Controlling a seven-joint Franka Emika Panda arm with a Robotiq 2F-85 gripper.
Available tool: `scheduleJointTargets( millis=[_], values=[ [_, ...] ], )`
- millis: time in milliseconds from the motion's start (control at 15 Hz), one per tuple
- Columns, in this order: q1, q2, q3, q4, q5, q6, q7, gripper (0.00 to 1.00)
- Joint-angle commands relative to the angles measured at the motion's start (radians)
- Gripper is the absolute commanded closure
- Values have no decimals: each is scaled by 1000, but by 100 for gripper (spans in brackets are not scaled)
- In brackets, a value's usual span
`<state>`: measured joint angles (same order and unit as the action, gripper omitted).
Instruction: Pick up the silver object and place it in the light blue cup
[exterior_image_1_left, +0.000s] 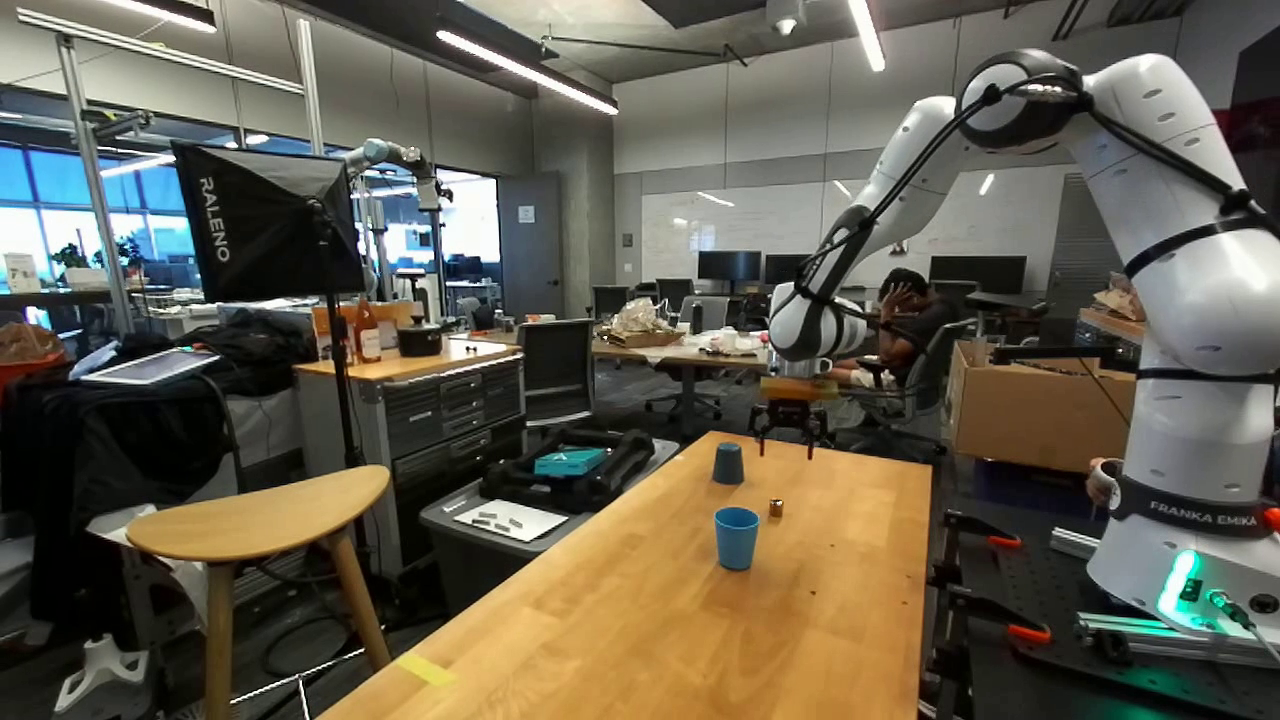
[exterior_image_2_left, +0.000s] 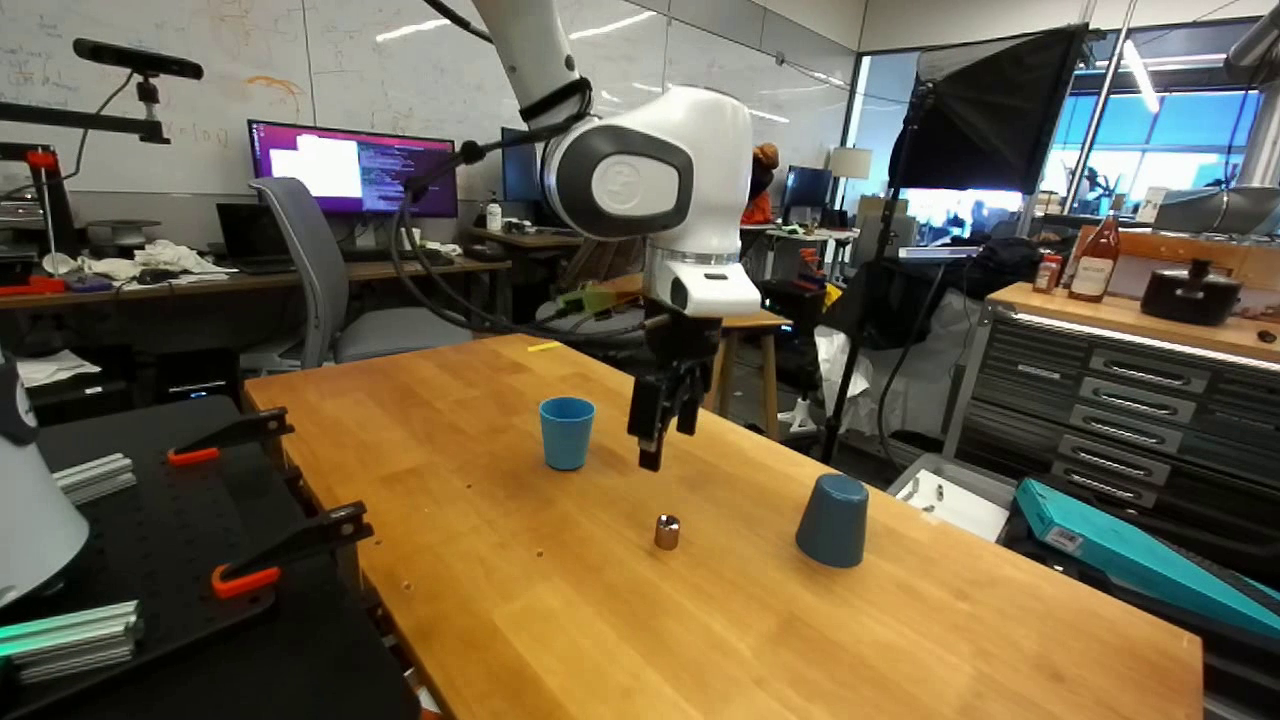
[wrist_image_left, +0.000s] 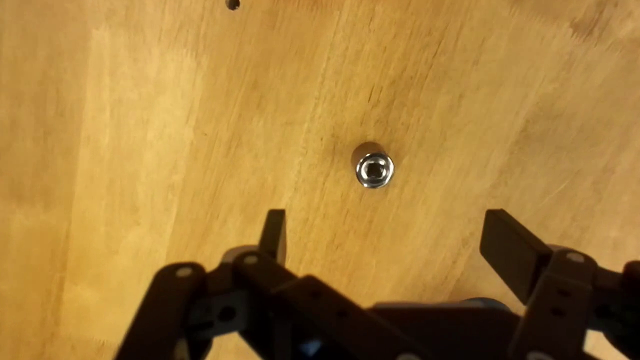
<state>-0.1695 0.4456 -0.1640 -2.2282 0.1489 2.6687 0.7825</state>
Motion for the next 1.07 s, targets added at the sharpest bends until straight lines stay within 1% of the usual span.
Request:
scheduleJointTargets(
  millis=[0, 267, 800, 933, 1000],
  values=[
    [57, 123, -49, 69, 9, 66, 29, 0],
    [69, 206, -58, 102, 23, 95, 30, 0],
    [73, 304, -52, 161, 30, 105, 19, 0],
    [77, 322, -54, 174, 28, 111, 17, 26],
    [75, 331, -51, 183, 32, 111, 14, 34]
  ],
)
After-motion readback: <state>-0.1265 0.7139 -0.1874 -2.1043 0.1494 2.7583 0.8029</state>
